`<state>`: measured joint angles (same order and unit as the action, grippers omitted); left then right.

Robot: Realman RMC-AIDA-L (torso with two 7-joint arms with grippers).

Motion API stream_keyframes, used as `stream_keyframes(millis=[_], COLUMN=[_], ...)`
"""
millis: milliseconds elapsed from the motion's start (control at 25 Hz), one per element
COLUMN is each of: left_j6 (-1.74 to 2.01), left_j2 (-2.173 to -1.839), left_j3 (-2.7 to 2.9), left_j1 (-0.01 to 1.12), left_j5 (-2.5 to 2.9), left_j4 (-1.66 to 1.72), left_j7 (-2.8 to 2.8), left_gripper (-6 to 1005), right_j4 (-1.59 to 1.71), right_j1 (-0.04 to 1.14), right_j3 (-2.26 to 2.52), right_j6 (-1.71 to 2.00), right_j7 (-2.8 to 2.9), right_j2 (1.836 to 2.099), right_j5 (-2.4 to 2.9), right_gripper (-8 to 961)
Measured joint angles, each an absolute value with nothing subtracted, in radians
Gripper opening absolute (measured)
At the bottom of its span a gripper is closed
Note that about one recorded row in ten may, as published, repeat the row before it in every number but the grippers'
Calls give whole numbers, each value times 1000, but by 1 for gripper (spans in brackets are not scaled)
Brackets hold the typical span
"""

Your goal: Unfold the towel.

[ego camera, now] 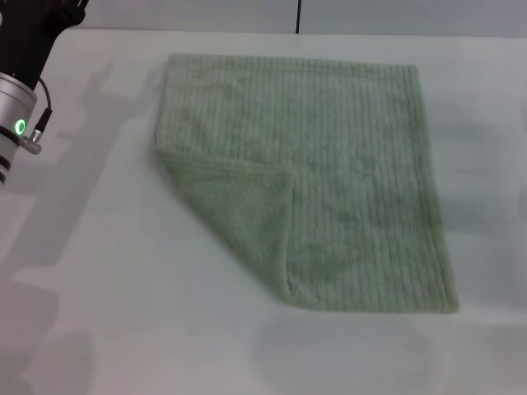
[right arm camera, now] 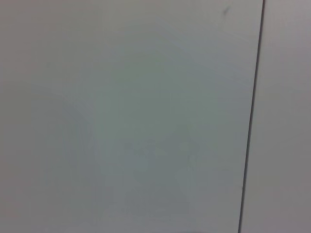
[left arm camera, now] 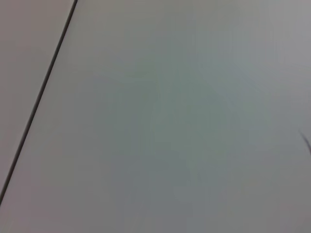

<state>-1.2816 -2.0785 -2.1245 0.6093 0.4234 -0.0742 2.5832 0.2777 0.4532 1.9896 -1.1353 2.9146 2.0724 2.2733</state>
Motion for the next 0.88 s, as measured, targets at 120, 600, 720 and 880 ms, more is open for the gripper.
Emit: stream_keyframes(millis=[120,600,720,880], left_j6=[-1281,-1277,-1272,-1263], left_j2=[-2079,-2078,-2078,-2079], left_j3=[-2125,-2125,-2125,-2125], left_j1=[611,610,611,614], left_j5=[423,423,423,423], left_j4=[-74,-74,-74,-74], left_j7=[2583,2583,2583,2583], left_gripper=[796,797,796,796], right_j4=[278,278,278,281], right_j1=[455,466,473,491], right_j3=[1990,1990,1990,1989], right_j6=[-1133,-1128,-1124,-1117], right_j7=[2915,2919,2920,2922], right_j2=[2072,2071,2071,2070], right_j5=[2273,2273,2273,2274], right_gripper=[665,665,665,601])
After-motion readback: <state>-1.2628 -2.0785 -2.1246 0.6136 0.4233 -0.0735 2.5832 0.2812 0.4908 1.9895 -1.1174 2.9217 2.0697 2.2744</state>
